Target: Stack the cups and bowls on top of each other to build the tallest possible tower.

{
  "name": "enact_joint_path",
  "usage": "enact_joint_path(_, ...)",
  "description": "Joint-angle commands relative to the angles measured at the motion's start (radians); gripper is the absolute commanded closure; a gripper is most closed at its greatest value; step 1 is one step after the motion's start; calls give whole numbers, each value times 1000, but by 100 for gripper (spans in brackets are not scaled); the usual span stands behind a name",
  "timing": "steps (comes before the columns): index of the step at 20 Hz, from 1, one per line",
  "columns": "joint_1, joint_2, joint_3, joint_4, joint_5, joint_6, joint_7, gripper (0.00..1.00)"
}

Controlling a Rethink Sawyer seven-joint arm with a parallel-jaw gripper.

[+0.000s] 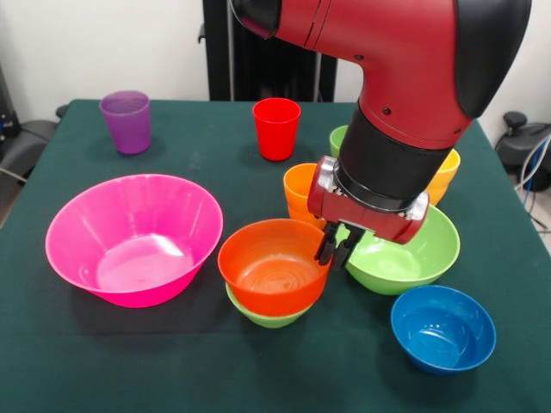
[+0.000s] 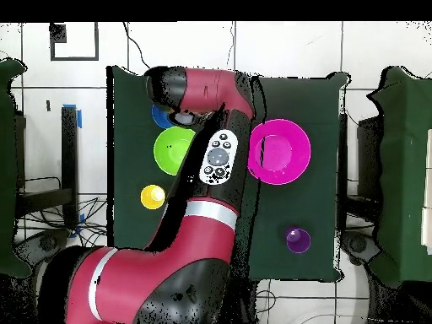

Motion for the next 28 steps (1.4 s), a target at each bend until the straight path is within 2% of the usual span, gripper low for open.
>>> enact_joint_path(1, 19, 19, 106, 88, 15, 120, 115, 100)
enact_joint_path(8, 21, 0, 106, 130, 7, 99, 99, 100)
enact_joint_path(28, 38, 32, 74, 74, -45, 126, 46, 100)
